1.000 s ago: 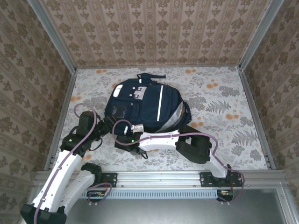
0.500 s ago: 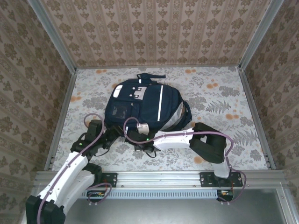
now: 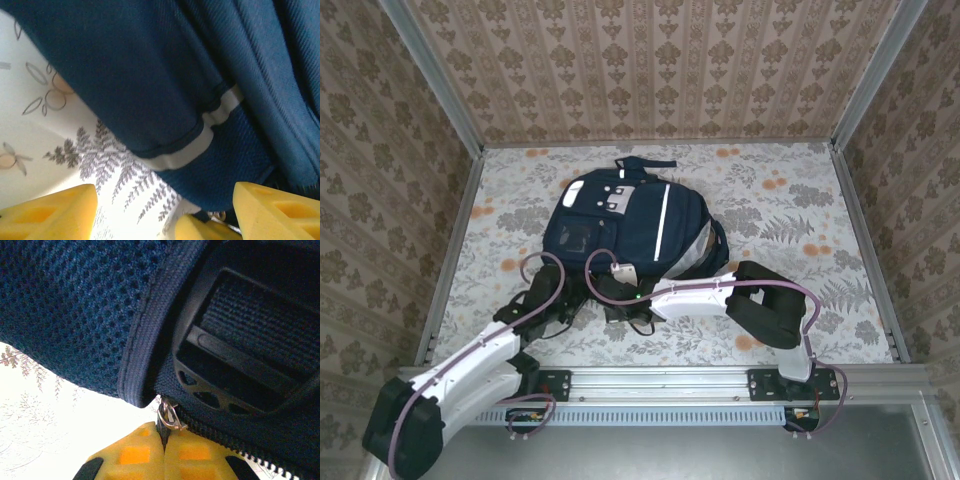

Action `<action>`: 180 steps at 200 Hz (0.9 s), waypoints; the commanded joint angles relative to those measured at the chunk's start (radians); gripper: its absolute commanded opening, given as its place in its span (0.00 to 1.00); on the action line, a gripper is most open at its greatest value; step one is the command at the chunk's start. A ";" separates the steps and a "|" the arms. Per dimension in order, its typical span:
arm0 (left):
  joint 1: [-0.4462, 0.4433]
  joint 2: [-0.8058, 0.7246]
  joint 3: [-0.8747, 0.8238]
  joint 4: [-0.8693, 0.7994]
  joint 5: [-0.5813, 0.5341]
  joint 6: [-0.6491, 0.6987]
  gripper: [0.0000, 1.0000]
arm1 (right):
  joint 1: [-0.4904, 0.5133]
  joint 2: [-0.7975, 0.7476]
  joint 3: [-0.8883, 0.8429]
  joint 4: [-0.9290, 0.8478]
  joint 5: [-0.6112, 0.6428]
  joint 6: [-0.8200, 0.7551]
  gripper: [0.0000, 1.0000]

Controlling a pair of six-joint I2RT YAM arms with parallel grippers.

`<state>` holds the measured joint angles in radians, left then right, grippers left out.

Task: Pack the student bag
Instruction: Zip the student bag at the center of the table.

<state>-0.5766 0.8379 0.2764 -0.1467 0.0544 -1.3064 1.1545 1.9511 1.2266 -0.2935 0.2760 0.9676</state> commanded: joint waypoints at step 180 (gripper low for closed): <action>0.088 0.083 0.157 -0.204 -0.225 0.116 0.00 | -0.057 -0.257 -0.241 -0.131 0.112 0.049 0.00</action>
<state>-0.5369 0.9401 0.4057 -0.2443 -0.0177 -1.2324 1.1355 1.7596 1.0569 -0.2531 0.2817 0.9756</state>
